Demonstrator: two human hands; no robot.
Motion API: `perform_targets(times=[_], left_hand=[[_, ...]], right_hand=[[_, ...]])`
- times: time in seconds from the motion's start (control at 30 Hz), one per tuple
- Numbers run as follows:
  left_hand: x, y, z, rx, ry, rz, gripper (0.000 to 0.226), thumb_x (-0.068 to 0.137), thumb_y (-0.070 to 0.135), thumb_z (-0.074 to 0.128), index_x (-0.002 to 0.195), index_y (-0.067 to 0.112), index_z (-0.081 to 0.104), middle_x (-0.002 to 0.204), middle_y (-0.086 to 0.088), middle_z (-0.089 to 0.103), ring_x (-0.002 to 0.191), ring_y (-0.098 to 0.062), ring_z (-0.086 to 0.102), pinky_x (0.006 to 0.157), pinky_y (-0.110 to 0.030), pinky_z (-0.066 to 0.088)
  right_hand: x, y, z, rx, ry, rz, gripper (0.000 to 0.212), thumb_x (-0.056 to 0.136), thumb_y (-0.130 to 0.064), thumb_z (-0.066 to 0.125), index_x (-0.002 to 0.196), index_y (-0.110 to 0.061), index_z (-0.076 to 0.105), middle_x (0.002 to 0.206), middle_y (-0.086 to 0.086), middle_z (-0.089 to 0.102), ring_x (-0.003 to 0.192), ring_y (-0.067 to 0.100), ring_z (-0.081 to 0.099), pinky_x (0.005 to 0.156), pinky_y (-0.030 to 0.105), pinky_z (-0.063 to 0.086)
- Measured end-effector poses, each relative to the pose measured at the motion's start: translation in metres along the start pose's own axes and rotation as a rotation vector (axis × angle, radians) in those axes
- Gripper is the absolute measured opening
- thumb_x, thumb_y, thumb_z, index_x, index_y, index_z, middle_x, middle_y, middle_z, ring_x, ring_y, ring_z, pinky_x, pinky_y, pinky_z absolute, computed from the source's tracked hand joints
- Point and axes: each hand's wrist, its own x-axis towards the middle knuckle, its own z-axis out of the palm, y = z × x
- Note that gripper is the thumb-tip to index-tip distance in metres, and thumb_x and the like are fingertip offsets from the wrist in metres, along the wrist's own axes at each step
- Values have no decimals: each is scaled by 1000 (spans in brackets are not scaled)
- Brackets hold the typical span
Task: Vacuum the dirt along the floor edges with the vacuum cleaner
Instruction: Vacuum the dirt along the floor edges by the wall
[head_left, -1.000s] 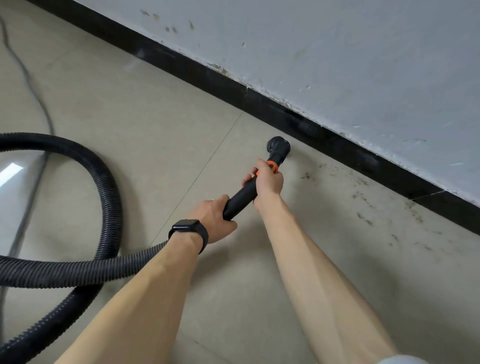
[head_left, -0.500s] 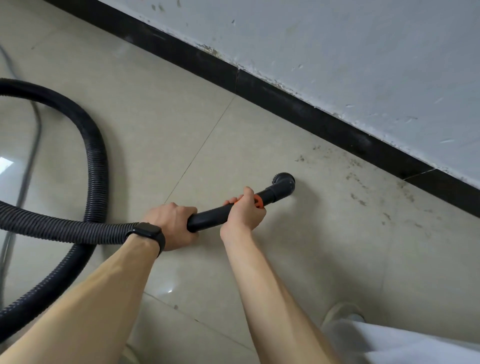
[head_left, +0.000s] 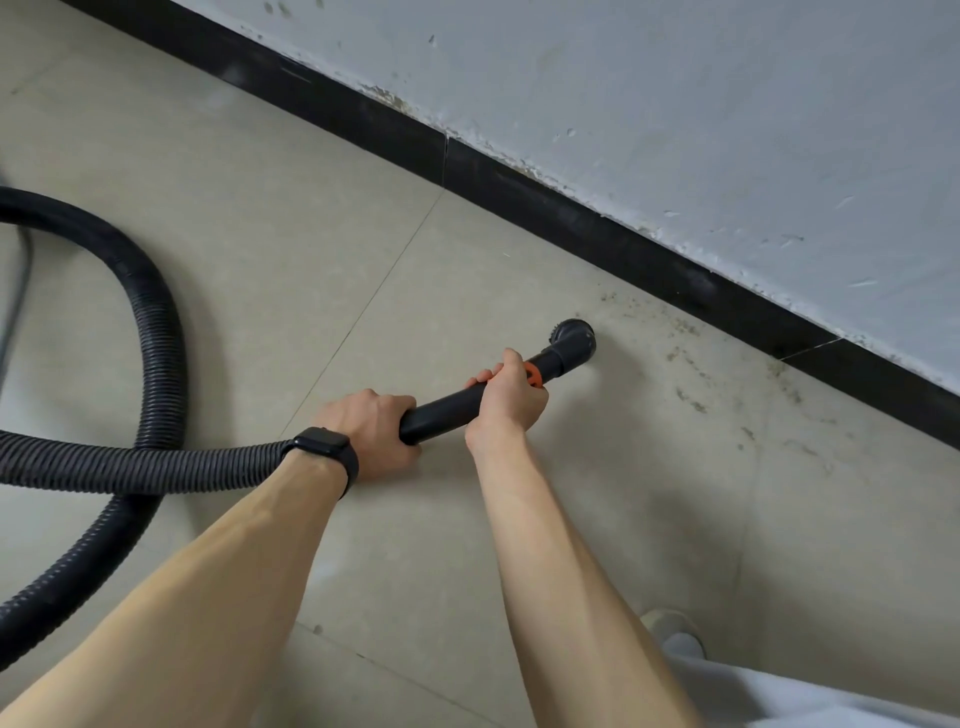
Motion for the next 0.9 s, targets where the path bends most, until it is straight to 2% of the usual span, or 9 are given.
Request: perform_targets(times=[0.13, 0.3, 0.47, 0.73, 0.9], left_hand=[[6, 7, 5, -10, 6, -6, 12, 73, 41, 57, 81, 33, 54, 68, 8, 54, 55, -11, 50, 46, -23, 29], [18, 15, 9, -36, 10, -1, 12, 71, 42, 56, 79, 34, 52, 67, 8, 54, 56, -12, 50, 47, -24, 30], [29, 25, 11, -73, 2, -5, 12, 70, 43, 55, 78, 35, 50, 68, 9, 54, 56, -11, 50, 47, -24, 31], [41, 37, 18, -126, 9, -16, 15, 74, 45, 55, 85, 35, 52, 70, 10, 55, 57, -10, 49, 47, -24, 30], [49, 45, 24, -162, 20, -33, 16, 76, 44, 57, 88, 34, 52, 71, 9, 55, 60, -15, 53, 50, -26, 34]], right_hand=[[8, -7, -1, -11, -10, -10, 20, 91, -11, 63, 105, -13, 48, 43, -8, 49, 37, 13, 46, 45, 23, 47], [18, -17, 0, -28, -9, -29, 20, 93, -11, 64, 104, -12, 47, 49, -4, 50, 37, 13, 45, 44, 23, 46], [31, -27, 1, -48, -11, -34, 21, 94, -11, 65, 105, -12, 47, 72, 5, 50, 39, 12, 45, 44, 24, 47], [51, -35, 3, -76, -26, -59, 22, 93, -9, 65, 103, -13, 46, 72, 5, 47, 41, 15, 43, 45, 25, 46], [62, -42, 6, -120, -47, -91, 20, 93, -9, 65, 100, -12, 46, 70, 5, 47, 42, 15, 43, 45, 26, 46]])
